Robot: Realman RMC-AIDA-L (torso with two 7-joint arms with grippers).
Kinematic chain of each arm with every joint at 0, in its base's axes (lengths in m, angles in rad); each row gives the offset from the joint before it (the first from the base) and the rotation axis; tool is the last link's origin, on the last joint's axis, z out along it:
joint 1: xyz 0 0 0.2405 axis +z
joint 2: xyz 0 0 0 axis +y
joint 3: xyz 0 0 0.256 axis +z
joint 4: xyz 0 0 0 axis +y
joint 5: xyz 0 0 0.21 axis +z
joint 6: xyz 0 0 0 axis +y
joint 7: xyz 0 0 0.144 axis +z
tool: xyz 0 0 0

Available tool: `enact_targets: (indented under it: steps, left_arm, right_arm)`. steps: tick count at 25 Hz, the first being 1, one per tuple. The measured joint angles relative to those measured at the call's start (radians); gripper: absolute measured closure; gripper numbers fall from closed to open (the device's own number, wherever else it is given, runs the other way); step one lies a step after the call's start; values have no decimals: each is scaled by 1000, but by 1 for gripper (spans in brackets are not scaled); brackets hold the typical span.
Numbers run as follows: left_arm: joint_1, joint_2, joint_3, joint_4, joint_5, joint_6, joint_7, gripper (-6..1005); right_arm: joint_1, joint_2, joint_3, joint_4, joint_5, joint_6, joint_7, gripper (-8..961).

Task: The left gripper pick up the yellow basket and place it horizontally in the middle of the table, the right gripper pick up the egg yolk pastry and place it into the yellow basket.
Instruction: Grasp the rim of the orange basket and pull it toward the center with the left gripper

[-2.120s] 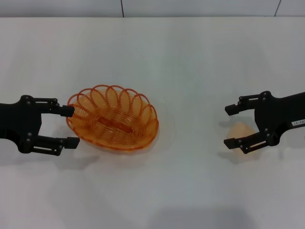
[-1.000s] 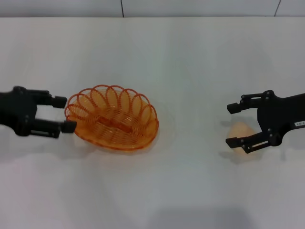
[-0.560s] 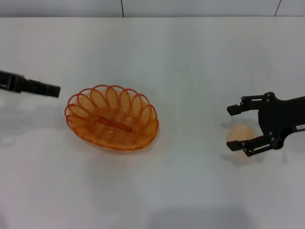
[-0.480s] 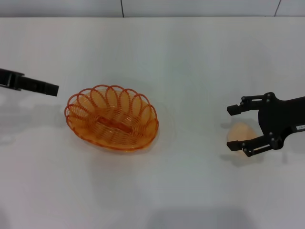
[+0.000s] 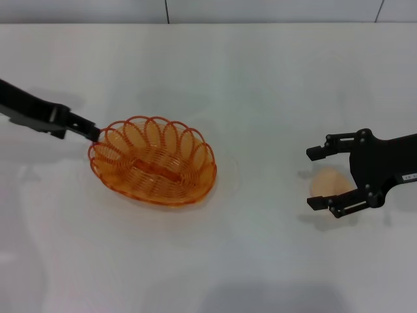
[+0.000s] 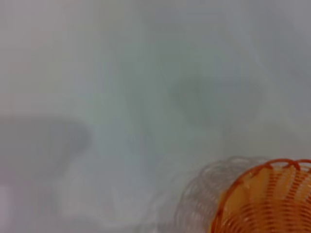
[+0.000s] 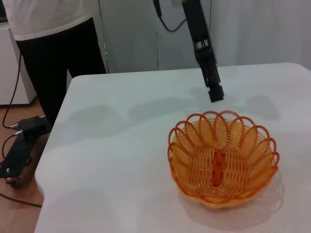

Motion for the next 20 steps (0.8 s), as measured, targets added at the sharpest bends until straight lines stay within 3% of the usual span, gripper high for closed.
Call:
enact_targets:
  steps: [6, 20]
  left_arm:
    - [-24, -25, 47, -86, 2, -104, -12, 234]
    - [-42, -48, 97, -168, 4, -196, -10, 242]
  right_arm:
    - [0, 1, -3, 5, 0, 1, -2, 99]
    - [1, 2, -4, 9, 0, 8, -12, 98]
